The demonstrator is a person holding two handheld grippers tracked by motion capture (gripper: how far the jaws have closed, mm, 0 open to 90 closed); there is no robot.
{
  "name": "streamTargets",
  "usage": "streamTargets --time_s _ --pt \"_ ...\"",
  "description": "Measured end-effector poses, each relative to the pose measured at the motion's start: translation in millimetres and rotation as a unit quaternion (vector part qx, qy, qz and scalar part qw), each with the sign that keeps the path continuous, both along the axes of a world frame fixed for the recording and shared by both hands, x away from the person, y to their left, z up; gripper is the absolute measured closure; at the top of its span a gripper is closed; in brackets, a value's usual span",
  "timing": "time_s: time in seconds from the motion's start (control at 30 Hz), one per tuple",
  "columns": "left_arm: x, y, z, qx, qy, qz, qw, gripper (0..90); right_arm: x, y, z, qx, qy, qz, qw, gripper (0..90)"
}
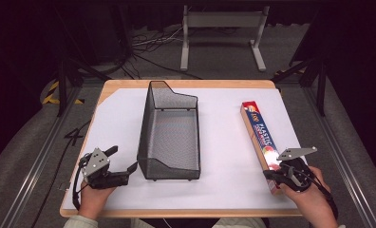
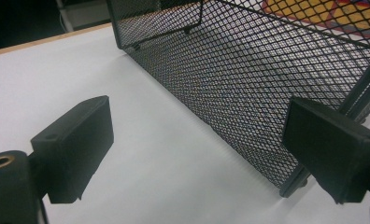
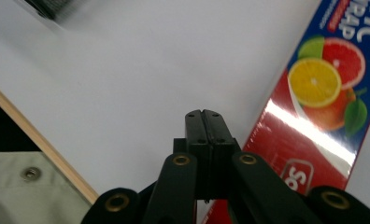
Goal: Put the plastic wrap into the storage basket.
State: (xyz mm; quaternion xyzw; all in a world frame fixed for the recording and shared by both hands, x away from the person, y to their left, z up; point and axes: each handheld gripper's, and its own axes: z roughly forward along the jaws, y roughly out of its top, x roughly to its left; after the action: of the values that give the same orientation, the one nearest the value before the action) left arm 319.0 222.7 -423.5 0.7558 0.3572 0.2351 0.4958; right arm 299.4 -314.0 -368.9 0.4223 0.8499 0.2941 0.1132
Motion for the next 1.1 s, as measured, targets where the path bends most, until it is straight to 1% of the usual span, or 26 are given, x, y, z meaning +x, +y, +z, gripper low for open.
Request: streamTargets --time_s 0.03,0.07,0.1,0.17,0.2,0.23,0.27,0.3,0.37,0.4,0.47,0.5,0.53,0.6,0.63,0.67,0.7,0.73,0.77,0.8,0.87,0.97,1.03,1.1 --pt "0.0 0.0 0.0 0.000 0.000 0.000 1.0000 9.9 0.3 0.4 3.7 0.008 -0.004 0.000 1.0000 88.2" --pt "0.2 0.1 0.1 0.003 -0.003 0.000 1.0000 9.9 0.3 0.4 3.7 0.008 -0.004 0.000 1.0000 88.2" --pt "0.1 0.0 0.1 0.003 -0.003 0.000 1.0000 9.9 1.3 0.6 7.3 0.013 -0.011 -0.003 0.9999 81.2" --pt "-0.1 -0.1 0.2 0.002 -0.001 0.001 1.0000 9.9 4.9 0.6 16.3 0.026 -0.025 -0.008 0.9993 71.0" --pt "-0.1 -0.1 0.2 0.002 -0.001 0.001 1.0000 9.9 4.9 0.6 16.3 0.026 -0.025 -0.008 0.9993 71.0" --pt "0.0 0.0 0.1 0.002 -0.001 0.002 1.0000 9.9 7.1 1.2 20.9 0.031 -0.036 -0.011 0.9988 65.5" --pt "-0.1 -0.1 0.0 0.001 -0.001 0.001 1.0000 9.9 9.7 1.9 26.2 0.039 -0.053 -0.013 0.9977 58.3" --pt "-0.2 -0.1 0.0 0.001 0.000 0.002 1.0000 9.9 11.5 2.0 29.5 0.049 -0.062 -0.012 0.9968 53.8" --pt "0.2 0.8 0.1 0.004 -0.003 0.001 1.0000 9.9 15.3 2.5 35.7 0.061 -0.082 -0.024 0.9944 43.9" --pt "0.3 0.9 0.0 0.003 -0.003 0.001 1.0000 9.9 17.5 2.6 37.9 0.061 -0.091 -0.028 0.9935 41.2" --pt "0.2 1.1 -0.1 0.003 -0.003 0.001 1.0000 9.9 23.2 3.5 41.8 0.063 -0.108 -0.047 0.9911 33.6" --pt "0.2 1.0 -0.1 0.003 -0.003 0.001 1.0000 9.9 25.0 4.0 42.7 0.061 -0.110 -0.056 0.9905 31.4" --pt "0.2 1.0 -0.1 0.003 -0.003 0.001 1.0000 9.9 25.0 4.0 42.7 0.061 -0.110 -0.056 0.9905 31.4" --pt "0.3 0.8 -0.2 0.003 -0.001 0.001 1.0000 9.9 32.8 5.6 44.1 0.054 -0.122 -0.072 0.9884 25.2" --pt "0.3 0.5 -0.3 0.003 -0.002 0.001 1.0000 9.9 41.1 7.9 44.3 0.046 -0.122 -0.080 0.9882 22.4" --pt "0.5 0.5 -0.3 0.003 -0.003 0.001 1.0000 9.9 41.1 7.9 44.3 0.046 -0.122 -0.080 0.9882 22.4" --pt "0.5 0.5 -0.4 0.004 -0.003 0.001 1.0000 9.9 45.8 8.5 43.8 0.044 -0.122 -0.086 0.9879 20.7" --pt "0.4 0.5 -0.4 0.003 -0.002 0.001 1.0000 9.9 56.0 8.3 42.4 0.040 -0.112 -0.096 0.9882 19.3" --pt "0.5 0.8 -0.3 0.003 -0.003 0.002 1.0000 9.9 56.0 8.3 42.4 0.040 -0.112 -0.096 0.9882 19.3" --pt "0.5 1.1 -0.2 0.002 -0.003 0.002 1.0000 9.9 61.3 8.0 41.1 0.037 -0.107 -0.102 0.9883 18.3" --pt "0.5 1.5 -0.2 0.003 -0.003 0.002 1.0000 9.9 71.7 7.9 36.8 0.025 -0.101 -0.112 0.9882 17.0" --pt "0.4 1.8 -0.9 0.002 -0.001 0.004 1.0000 9.9 82.6 8.5 28.4 0.006 -0.105 -0.119 0.9873 16.9" --pt "0.2 2.5 -1.0 0.002 -0.001 0.003 1.0000 9.9 87.8 8.0 23.4 -0.004 -0.103 -0.124 0.9869 16.9" --pt "0.0 3.0 -1.2 -0.001 -0.001 0.006 1.0000 10.0 93.5 6.1 18.2 -0.013 -0.096 -0.131 0.9866 17.1"
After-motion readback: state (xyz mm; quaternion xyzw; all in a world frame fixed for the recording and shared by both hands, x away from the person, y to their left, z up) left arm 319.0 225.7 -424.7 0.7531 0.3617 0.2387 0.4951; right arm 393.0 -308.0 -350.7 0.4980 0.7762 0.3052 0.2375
